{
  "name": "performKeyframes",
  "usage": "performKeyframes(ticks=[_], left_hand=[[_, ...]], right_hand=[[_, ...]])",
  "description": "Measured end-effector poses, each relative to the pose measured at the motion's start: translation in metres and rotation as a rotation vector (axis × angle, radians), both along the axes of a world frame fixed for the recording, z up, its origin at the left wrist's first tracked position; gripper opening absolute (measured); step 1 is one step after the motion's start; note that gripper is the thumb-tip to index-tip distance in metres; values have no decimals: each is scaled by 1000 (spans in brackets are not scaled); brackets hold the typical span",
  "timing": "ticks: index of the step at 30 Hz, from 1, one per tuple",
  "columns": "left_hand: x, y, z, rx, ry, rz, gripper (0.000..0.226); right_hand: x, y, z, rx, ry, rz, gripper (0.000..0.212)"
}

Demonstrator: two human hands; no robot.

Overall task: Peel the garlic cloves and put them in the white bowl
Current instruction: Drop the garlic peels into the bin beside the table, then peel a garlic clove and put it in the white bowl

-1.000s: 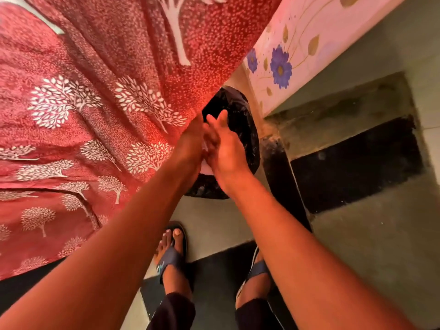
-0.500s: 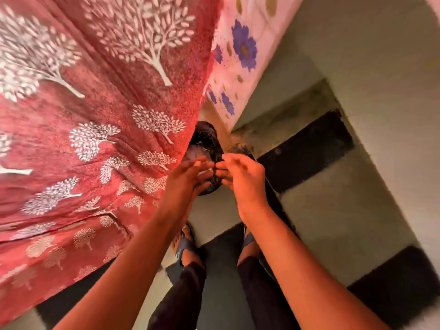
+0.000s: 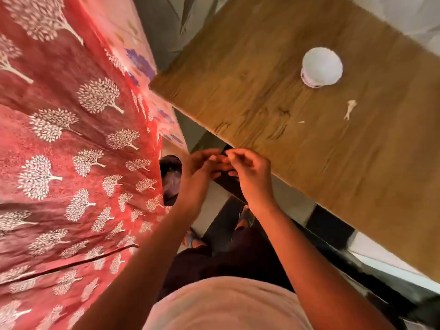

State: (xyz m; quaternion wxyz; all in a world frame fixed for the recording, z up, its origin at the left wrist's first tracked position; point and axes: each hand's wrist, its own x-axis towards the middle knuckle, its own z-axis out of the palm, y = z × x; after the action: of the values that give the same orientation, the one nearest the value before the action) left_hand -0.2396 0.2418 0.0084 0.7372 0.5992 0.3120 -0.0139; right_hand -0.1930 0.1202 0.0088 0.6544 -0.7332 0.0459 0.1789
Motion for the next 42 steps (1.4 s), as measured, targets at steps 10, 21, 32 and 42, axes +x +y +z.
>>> performKeyframes(ticks=[10, 21, 32, 42], left_hand=[[101, -128, 2, 306, -114, -296, 22], [186, -167, -45, 1041, -106, -389, 11], [213, -164, -11, 948, -278, -310, 22], [331, -147, 10, 1324, -378, -826, 48]], right_hand=[[69, -154, -8, -330, -238, -197, 20], [129, -234, -59, -681, -698, 97, 29], [130, -236, -63, -679, -683, 130, 28], [128, -233, -59, -728, -662, 88, 29]])
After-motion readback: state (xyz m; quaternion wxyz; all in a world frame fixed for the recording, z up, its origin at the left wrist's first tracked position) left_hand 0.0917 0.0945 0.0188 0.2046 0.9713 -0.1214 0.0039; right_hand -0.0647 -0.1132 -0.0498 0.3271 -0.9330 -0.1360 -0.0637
